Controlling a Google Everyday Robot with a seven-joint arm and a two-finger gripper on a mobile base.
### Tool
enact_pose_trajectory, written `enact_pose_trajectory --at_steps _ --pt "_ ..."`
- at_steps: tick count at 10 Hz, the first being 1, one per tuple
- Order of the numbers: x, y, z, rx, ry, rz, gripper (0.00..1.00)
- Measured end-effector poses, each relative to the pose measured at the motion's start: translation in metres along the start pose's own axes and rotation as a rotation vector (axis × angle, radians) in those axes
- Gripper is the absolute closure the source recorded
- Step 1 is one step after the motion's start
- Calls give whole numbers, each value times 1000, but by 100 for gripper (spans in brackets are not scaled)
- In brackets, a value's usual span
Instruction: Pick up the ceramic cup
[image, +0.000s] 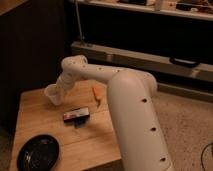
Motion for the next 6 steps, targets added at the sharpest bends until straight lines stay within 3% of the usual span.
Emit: enact_pose_trajectory --at_steps 3,6 --pt "-1 -7 20 -25 -33 -3 48" --pt "-2 -15 38 -36 -75 6 74"
